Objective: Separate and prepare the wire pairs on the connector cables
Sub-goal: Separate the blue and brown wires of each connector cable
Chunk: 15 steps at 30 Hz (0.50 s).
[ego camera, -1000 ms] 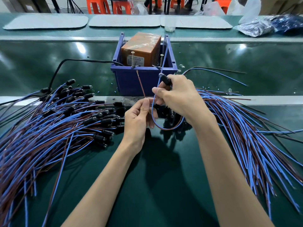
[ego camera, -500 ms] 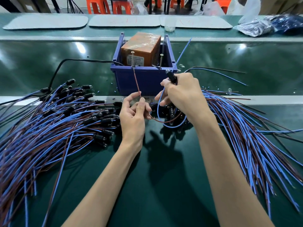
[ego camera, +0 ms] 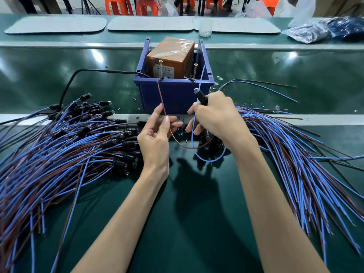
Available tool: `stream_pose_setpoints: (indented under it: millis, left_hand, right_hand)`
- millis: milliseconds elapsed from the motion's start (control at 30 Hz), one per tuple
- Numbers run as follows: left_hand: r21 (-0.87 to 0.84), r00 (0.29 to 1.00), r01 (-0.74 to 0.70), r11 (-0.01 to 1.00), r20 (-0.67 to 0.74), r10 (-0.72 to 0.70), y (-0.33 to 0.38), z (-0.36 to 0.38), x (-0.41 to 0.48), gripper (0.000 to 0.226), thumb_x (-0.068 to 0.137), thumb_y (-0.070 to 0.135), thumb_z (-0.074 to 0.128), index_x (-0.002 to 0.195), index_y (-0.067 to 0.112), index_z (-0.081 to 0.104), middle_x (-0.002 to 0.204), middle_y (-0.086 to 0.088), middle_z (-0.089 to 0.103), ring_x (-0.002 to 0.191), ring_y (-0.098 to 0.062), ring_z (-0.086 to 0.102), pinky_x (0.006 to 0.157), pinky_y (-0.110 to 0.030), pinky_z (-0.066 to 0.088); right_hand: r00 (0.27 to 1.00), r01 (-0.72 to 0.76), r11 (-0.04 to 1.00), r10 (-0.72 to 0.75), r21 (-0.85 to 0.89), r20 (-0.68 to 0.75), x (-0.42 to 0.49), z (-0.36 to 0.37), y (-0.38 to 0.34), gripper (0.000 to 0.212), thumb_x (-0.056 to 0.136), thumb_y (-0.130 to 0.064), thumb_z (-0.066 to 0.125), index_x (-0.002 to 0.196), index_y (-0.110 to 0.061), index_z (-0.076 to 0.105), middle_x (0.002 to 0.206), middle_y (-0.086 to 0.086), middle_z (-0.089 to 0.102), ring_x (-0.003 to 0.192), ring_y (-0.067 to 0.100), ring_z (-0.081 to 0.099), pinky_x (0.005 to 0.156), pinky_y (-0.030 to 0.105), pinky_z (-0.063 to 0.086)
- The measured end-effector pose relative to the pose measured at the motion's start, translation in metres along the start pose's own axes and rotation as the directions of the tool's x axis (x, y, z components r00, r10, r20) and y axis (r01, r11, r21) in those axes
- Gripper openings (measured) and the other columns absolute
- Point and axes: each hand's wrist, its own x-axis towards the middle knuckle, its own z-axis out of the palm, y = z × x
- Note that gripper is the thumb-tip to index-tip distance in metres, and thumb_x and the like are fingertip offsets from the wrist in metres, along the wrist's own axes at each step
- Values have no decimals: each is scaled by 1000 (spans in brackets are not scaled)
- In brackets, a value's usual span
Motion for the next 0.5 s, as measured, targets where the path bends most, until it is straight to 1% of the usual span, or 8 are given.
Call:
stream_pose_setpoints:
  millis: [100, 167, 200, 267, 333, 400, 433, 500]
  left_hand:
    - [-26, 997, 25, 999, 70, -23, -1, 0, 0, 43, 93, -12, 41, 122, 16, 56, 80, 8, 72, 78, -9, 69, 76, -16, 50]
    - [-34, 995, 30, 999, 92, -27, -1, 1, -1, 38, 95, -9, 42, 122, 14, 54, 83, 5, 73, 81, -9, 69, 78, -18, 51]
    - [-38, 995, 37, 999, 97, -33, -1, 1, -1, 32, 96, -6, 44, 119, 13, 55, 84, 3, 74, 81, -10, 70, 78, -19, 52]
    - [-20, 994, 65, 998, 84, -63, 2, 2, -3, 15, 96, 3, 52, 106, 12, 57, 80, -1, 75, 71, -12, 71, 69, -19, 54]
    - [29, 995, 77, 997, 55, -79, 4, 2, -4, 3, 93, 13, 59, 94, 13, 56, 71, -2, 73, 52, -11, 66, 53, -18, 51]
    - [65, 997, 59, 996, 38, -61, 4, 1, -4, 12, 86, 23, 65, 87, 14, 57, 63, -1, 71, 37, -8, 52, 40, -17, 41]
    - [66, 998, 51, 997, 35, -53, 4, 1, -4, 16, 82, 27, 66, 85, 14, 59, 61, -1, 70, 32, -7, 45, 36, -16, 36]
    - [47, 998, 45, 998, 34, -47, 5, 1, -4, 16, 79, 28, 67, 84, 14, 60, 62, -2, 70, 27, -6, 37, 34, -14, 30]
  right_hand:
    - [1000, 0, 1000, 0, 15, -5, 1, -1, 1, 26, 88, -8, 42, 92, 5, 63, 55, 1, 69, 37, 7, 58, 44, 9, 42]
    - [1000, 1, 1000, -1, 13, -10, 2, -1, 2, 26, 87, -9, 43, 89, 4, 65, 55, 3, 69, 37, 8, 58, 45, 10, 43]
    - [1000, -2, 1000, 2, 14, -15, 2, 0, 2, 26, 87, -9, 43, 87, 4, 66, 56, 4, 70, 37, 8, 59, 45, 11, 44]
    - [1000, -5, 1000, 5, 9, -25, 3, 1, 1, 26, 87, -10, 43, 85, 2, 67, 57, 7, 70, 39, 9, 60, 47, 14, 47]
    - [1000, 1, 1000, -1, 4, -29, 3, 2, 1, 26, 87, -11, 44, 85, 1, 67, 56, 6, 70, 39, 9, 60, 49, 14, 47]
    - [999, -4, 1000, 4, -3, -35, 4, 3, 2, 25, 88, -13, 44, 88, 0, 66, 58, 7, 70, 41, 10, 61, 52, 16, 49]
    - [999, -8, 1000, 8, -7, -36, 4, 3, 2, 25, 87, -13, 44, 89, 0, 66, 59, 7, 71, 42, 10, 62, 53, 17, 50]
    - [999, -10, 1000, 10, -3, -34, 3, 2, 2, 25, 87, -12, 44, 87, 0, 66, 58, 7, 70, 41, 9, 61, 52, 17, 50]
